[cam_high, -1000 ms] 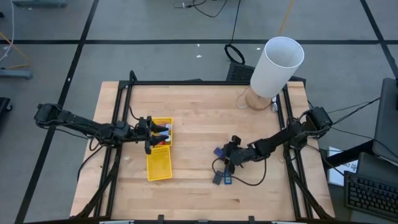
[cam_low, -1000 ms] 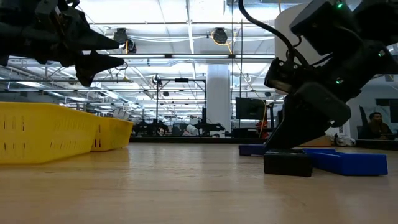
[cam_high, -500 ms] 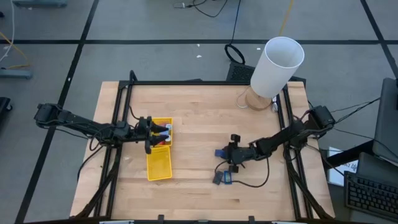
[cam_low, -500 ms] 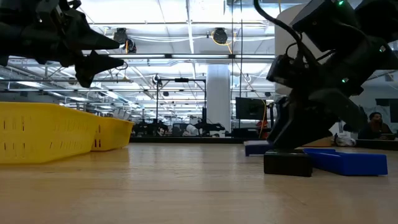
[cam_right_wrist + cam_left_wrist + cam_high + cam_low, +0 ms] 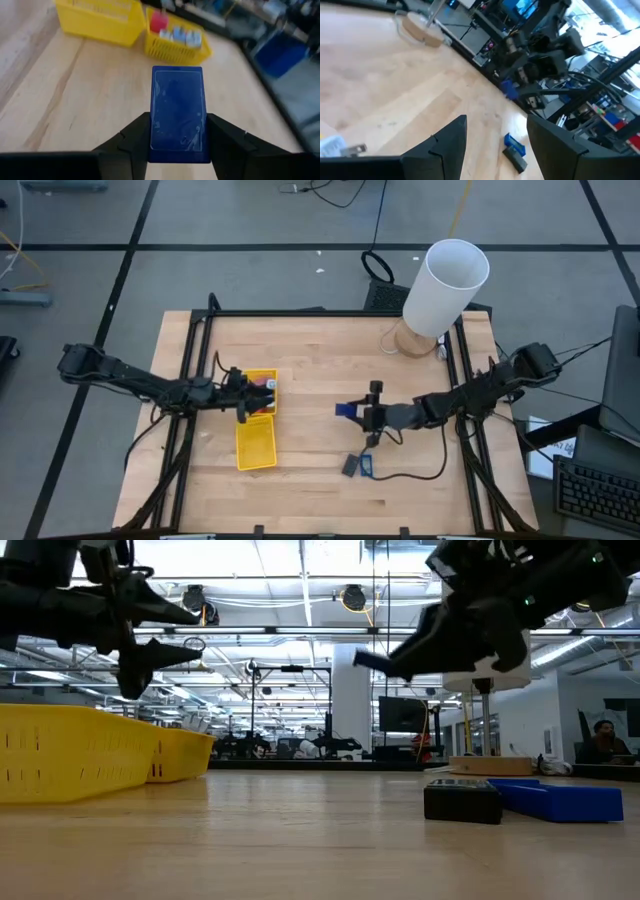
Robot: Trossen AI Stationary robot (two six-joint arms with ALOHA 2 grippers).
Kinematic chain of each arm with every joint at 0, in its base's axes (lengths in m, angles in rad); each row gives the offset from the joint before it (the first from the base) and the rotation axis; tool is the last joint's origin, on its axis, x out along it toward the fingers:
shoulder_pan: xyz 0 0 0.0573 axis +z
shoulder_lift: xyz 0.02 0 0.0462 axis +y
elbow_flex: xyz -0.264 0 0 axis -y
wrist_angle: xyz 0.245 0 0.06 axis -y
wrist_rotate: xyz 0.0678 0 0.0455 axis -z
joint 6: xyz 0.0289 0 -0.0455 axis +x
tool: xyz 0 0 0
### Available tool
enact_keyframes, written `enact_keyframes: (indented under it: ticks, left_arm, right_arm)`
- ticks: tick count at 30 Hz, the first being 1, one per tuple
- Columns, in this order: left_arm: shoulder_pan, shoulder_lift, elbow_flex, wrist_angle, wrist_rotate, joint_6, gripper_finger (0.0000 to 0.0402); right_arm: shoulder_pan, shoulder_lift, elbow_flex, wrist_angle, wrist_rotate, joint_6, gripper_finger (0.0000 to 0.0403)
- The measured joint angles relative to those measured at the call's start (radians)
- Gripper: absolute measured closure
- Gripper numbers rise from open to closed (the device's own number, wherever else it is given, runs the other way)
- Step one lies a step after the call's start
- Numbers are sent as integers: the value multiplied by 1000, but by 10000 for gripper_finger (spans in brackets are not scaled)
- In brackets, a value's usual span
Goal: Pick & Place Office items
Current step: Put the top blue digital timer into the bottom yellow bin
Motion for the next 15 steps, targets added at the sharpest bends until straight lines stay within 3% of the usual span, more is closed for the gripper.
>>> enact_keyframes:
  ticks: [7, 15]
  left_arm:
    - [0, 238, 137, 52, 15, 22, 186]
    - [0, 509, 419, 38, 18, 145, 125]
  right_arm:
    - [-3, 0, 0, 117, 119, -208, 249]
    - [6, -1, 3, 120, 129, -221, 243]
